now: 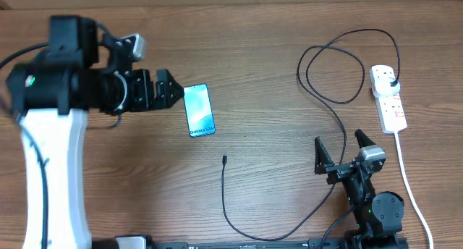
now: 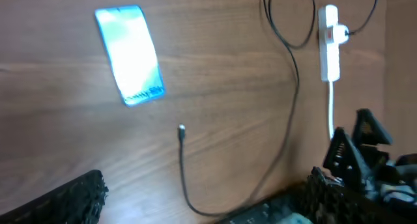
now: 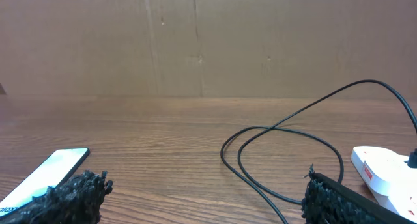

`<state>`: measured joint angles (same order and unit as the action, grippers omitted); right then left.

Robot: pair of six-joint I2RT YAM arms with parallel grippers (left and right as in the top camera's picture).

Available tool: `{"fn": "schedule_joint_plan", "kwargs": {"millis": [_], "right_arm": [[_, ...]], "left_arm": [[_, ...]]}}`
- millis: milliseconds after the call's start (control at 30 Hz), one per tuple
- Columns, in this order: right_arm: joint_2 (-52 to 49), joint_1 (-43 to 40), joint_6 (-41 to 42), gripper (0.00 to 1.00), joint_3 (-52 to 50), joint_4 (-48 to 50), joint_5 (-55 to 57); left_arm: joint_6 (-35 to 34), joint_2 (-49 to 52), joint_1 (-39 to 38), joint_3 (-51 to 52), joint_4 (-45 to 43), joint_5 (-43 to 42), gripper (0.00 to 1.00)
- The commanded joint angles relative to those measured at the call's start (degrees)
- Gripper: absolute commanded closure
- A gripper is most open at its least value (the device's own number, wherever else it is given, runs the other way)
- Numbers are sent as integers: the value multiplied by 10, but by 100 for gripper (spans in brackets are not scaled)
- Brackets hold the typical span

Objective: Plug charger to phone and switch on socket
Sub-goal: 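Move the left gripper over the phone's top edge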

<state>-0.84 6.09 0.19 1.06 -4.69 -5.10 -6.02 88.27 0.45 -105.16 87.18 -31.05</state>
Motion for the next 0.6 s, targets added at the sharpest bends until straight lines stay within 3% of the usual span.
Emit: {"fn": "schedule_joint_plan", "kwargs": {"millis": [0, 100, 133, 200, 233, 567], "right_arm": [[7, 3, -1, 0, -6, 3, 5], [7, 3, -1, 0, -6, 3, 5], [7, 3, -1, 0, -6, 3, 5], [7, 3, -1, 0, -6, 3, 5], [7, 3, -1, 0, -6, 3, 5], [7, 3, -1, 0, -6, 3, 5]], "left_arm": [[-9, 38, -3, -13, 2, -50, 0], [-9, 79, -3, -13, -9, -50, 3], [-9, 91, -3, -13, -9, -50, 22], [-9, 118, -3, -13, -7, -50, 84], [-9, 128, -4, -13, -5, -50, 96], [-9, 209, -50, -10, -6, -28, 96]]}}
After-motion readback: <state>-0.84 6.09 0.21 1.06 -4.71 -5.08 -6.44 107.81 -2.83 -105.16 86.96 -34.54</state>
